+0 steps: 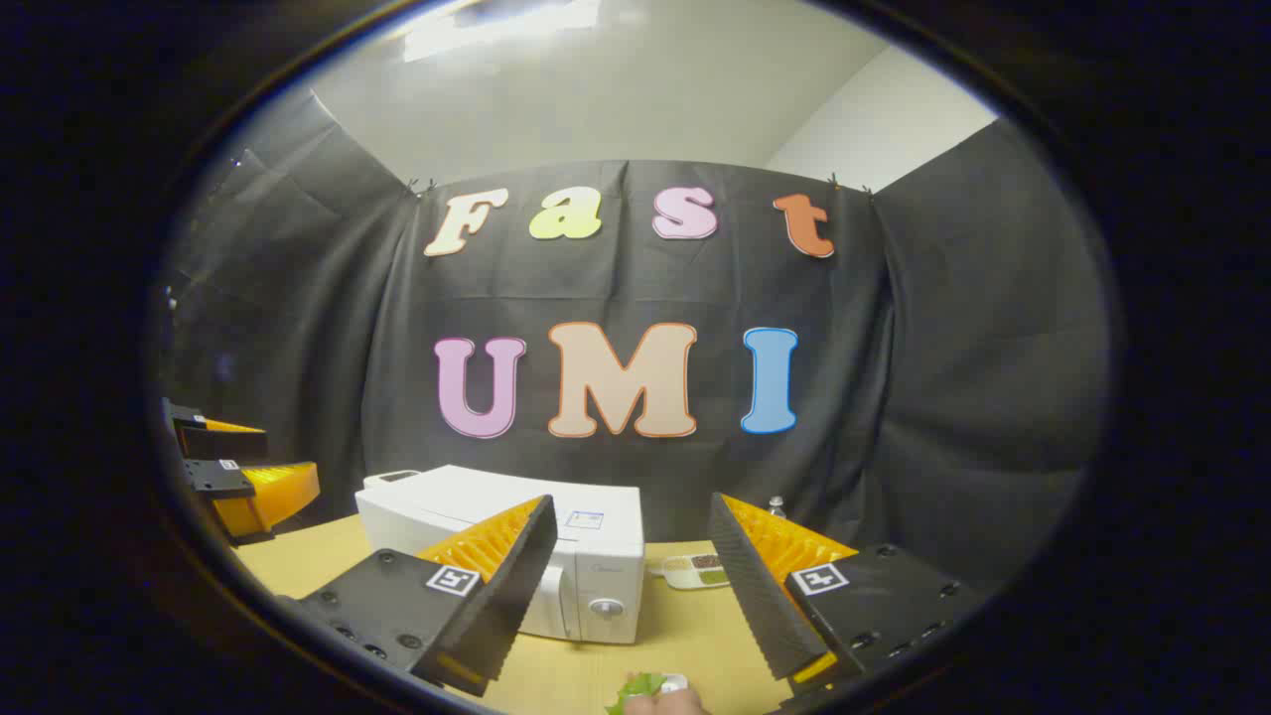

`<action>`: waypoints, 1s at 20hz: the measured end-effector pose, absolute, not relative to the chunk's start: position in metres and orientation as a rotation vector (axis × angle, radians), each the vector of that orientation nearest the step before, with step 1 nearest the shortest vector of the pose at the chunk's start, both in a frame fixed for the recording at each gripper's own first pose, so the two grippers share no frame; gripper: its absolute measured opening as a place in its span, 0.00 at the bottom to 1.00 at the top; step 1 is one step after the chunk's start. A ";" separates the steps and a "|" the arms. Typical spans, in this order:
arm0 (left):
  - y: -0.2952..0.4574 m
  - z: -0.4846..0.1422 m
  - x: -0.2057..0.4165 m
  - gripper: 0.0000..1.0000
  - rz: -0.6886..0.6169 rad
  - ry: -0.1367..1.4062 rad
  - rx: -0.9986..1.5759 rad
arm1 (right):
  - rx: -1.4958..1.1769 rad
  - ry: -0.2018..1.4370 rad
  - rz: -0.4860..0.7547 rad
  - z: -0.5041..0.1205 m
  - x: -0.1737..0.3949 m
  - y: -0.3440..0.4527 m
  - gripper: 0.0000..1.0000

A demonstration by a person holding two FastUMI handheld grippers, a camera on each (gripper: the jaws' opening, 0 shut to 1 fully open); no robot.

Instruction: Open the microwave oven with the left hand, put the food in, and close the microwave oven.

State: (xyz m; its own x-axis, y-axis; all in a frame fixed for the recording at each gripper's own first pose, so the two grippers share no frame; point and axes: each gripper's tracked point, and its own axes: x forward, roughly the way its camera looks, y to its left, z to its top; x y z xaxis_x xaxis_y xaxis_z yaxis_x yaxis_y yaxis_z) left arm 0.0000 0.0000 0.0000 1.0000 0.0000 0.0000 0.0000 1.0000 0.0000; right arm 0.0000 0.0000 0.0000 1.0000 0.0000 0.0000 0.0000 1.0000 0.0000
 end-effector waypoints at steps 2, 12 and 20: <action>-0.001 0.002 0.000 0.97 -0.004 -0.004 0.007 | 0.003 -0.006 -0.002 0.002 -0.001 0.000 0.96; -0.006 -0.001 0.002 0.97 -0.020 0.004 0.005 | -0.011 -0.004 -0.011 0.002 -0.002 -0.004 0.96; -0.007 -0.001 0.005 0.97 -0.021 0.005 0.004 | -0.024 -0.004 -0.011 0.001 0.000 -0.003 0.96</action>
